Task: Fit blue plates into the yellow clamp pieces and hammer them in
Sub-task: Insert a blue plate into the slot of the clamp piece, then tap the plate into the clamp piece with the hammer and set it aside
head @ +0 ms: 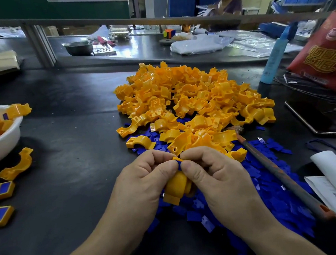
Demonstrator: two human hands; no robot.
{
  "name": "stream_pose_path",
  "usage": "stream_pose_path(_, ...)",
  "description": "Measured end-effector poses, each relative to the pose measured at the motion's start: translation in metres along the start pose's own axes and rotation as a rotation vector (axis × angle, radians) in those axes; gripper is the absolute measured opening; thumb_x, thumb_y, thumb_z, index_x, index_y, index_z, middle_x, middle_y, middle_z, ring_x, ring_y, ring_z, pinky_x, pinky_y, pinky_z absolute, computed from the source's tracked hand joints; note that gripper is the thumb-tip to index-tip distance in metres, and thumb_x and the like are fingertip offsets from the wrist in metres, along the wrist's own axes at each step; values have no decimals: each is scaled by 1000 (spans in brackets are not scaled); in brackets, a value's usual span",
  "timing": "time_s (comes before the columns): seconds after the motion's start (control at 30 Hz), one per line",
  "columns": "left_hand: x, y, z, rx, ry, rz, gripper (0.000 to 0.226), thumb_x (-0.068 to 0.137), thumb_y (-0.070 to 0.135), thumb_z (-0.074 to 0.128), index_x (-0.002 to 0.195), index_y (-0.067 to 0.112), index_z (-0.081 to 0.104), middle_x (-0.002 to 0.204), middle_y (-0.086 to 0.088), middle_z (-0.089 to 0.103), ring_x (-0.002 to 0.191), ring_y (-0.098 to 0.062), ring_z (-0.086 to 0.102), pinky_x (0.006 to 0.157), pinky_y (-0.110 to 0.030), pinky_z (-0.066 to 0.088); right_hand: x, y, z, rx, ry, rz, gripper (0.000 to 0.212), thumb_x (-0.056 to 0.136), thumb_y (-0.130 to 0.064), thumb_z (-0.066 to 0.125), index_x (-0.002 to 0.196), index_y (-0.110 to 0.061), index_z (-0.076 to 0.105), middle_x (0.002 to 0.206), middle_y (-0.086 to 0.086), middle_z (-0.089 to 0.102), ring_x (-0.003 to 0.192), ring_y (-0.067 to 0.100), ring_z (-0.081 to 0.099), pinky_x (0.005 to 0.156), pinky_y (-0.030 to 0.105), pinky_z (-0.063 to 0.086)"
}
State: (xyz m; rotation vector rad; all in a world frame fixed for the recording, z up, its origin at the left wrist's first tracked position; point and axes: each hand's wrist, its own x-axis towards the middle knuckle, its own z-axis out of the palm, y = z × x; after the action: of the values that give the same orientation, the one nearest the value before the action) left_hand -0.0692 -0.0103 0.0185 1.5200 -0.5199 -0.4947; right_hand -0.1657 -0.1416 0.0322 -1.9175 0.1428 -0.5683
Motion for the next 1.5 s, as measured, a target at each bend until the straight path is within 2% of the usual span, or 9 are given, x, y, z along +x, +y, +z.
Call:
stream_pose_path(0.17, 1, 11, -7, 34, 11, -11, 24, 70, 48, 66, 88, 36, 74, 91, 1, 76, 80, -19, 74, 64, -31, 58, 3, -5, -7, -286, 40, -91, 20, 87, -47, 47, 101, -41, 61, 90, -15, 63, 85, 4, 62, 68, 16, 54)
stream_pose_path(0.37, 23, 1, -43, 106, 300, -93, 13, 91, 21, 67, 81, 25, 73, 75, -2, 73, 57, -7, 66, 43, -20, 48, 12, 4, -56, -802, 332, -110, 35, 89, -40, 54, 117, -22, 60, 107, -8, 56, 84, 5, 58, 66, 17, 45)
stream_pose_path(0.6, 37, -12, -66, 355, 414, -164, 13, 89, 19, 69, 76, 20, 72, 62, -2, 68, 49, -8, 61, 39, -25, 48, 17, 21, -96, -1150, 99, 414, 52, 87, -53, 52, 134, -29, 45, 126, 2, 52, 113, 25, 47, 80, 37, 41)
stream_pose_path(0.8, 35, -6, -71, 813, 320, -177, 14, 91, 40, 63, 84, 30, 70, 85, 5, 71, 73, -10, 61, 62, -29, 48, 12, 25, -111, -1237, -144, 597, 51, 89, -49, 52, 135, -35, 38, 119, -2, 50, 108, 20, 52, 73, 29, 41)
stream_pose_path(0.97, 27, 9, -81, 1104, 234, -300, 71, 72, 67, 70, 127, 25, 55, 125, 2, 59, 111, -20, 58, 91, -39, 51, 7, 30, -112, -1209, -127, 608, 39, 92, -37, 48, 130, -35, 41, 98, -5, 45, 85, 16, 53, 66, 28, 44)
stream_pose_path(1.1, 23, 10, -75, 1311, 151, -296, 57, 71, 59, 72, 115, 26, 54, 116, 3, 56, 107, -19, 54, 85, -35, 50, 5, 33, -115, -1136, -2, 578, 33, 92, -29, 47, 125, -31, 48, 85, -7, 49, 71, 12, 54, 55, 27, 38)
stream_pose_path(1.3, 25, 4, -74, 1331, 170, -186, 38, 82, 49, 67, 110, 27, 54, 110, 3, 57, 101, -18, 54, 71, -29, 39, -2, 8, -104, -568, 295, 455, 31, 90, -32, 52, 119, -42, 48, 63, 8, 63, 43, 23, 62, 45, 43, 55)
stream_pose_path(1.4, 28, 0, -70, 1304, 194, -142, 37, 82, 48, 66, 109, 25, 56, 110, 2, 58, 102, -20, 54, 69, -30, 36, -7, -27, -75, -377, 142, 359, 31, 85, -46, 50, 104, -70, 43, 62, 4, 66, 43, 23, 62, 44, 38, 52)
stream_pose_path(1.5, 29, -1, -73, 1211, 198, -148, 38, 79, 49, 71, 107, 27, 57, 104, 4, 57, 98, -19, 53, 68, -30, 36, -12, -48, -41, -321, -130, 345, 33, 91, -37, 51, 102, -67, 43, 64, -9, 67, 43, 9, 60, 42, 18, 47)
